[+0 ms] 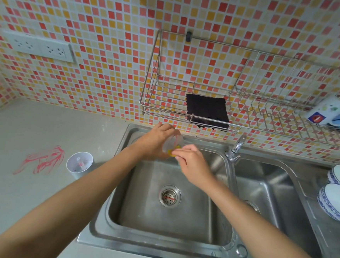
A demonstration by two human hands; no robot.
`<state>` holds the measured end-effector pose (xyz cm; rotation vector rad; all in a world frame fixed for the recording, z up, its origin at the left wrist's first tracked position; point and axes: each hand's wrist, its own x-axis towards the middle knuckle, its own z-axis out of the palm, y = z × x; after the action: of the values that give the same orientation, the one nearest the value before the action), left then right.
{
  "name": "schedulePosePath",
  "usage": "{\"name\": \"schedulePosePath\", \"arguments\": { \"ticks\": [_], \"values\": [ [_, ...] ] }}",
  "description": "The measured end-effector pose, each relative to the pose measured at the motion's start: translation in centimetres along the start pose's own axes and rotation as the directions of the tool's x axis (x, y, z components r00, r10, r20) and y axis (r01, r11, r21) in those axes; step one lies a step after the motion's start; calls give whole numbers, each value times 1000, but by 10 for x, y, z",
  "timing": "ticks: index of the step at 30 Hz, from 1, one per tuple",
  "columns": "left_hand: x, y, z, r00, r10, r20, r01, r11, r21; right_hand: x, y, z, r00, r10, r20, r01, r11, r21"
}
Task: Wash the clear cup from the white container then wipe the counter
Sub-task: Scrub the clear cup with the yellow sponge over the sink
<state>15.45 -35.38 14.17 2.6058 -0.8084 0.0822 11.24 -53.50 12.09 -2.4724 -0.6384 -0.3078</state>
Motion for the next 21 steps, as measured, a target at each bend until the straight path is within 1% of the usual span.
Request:
{"name": "schedulePosePath", "arguments": {
  "ticks": [1,2,4,5,6,8,9,10,11,12,13,15,16,17,19,21],
  "values": [
    [-1,-1,1,1000,-3,3,3,1000,4,0,-5,-1,991,120,51,-125,985,118],
    [-3,-2,2,1000,-9,8,9,1000,4,0,-8,-2,976,191,102,-208,958,196],
    [-5,-2,3,1000,-19,24,19,1000,4,0,-6,-3,961,230,152,-263,928,262],
    [-5,-1,3,999,-16,31,16,1000,4,-1,-4,-4,964,216,158,-249,938,240],
    [-5,0,3,999,-11,39,11,1000,0,-2,-2,-6,970,180,163,-208,962,177],
    [-5,3,3,999,-4,49,5,1000,-10,-1,7,-7,991,12,130,-5,999,-50],
    [-4,4,3,999,-1,44,1,1000,-13,0,13,-9,989,-98,114,117,977,-177],
    [-3,4,4,999,3,36,-2,1000,-19,1,15,-12,978,-185,94,204,940,-272],
    [-2,4,4,1000,6,28,-5,1000,-28,3,16,-13,969,-236,71,247,915,-319],
    [-2,4,3,1000,9,26,-8,999,-35,3,15,-13,967,-252,47,253,911,-325],
    [-1,3,3,999,13,33,-12,999,-34,2,13,-10,975,-222,29,221,933,-284],
    [-3,0,3,998,11,56,-10,1000,-17,-3,7,-2,997,-49,59,52,998,-47],
    [-4,-2,4,998,4,67,-4,1000,-8,-5,4,-1,991,50,123,-58,996,64],
    [-6,-3,4,997,-6,77,6,1000,-6,-6,2,-2,975,116,192,-142,982,128],
    [-9,-6,6,996,-34,83,37,999,-33,-6,5,-9,957,154,247,-199,966,167],
    [-10,-5,6,995,-52,88,58,996,-64,-3,12,-15,968,117,222,-145,983,116]
  ]
}}
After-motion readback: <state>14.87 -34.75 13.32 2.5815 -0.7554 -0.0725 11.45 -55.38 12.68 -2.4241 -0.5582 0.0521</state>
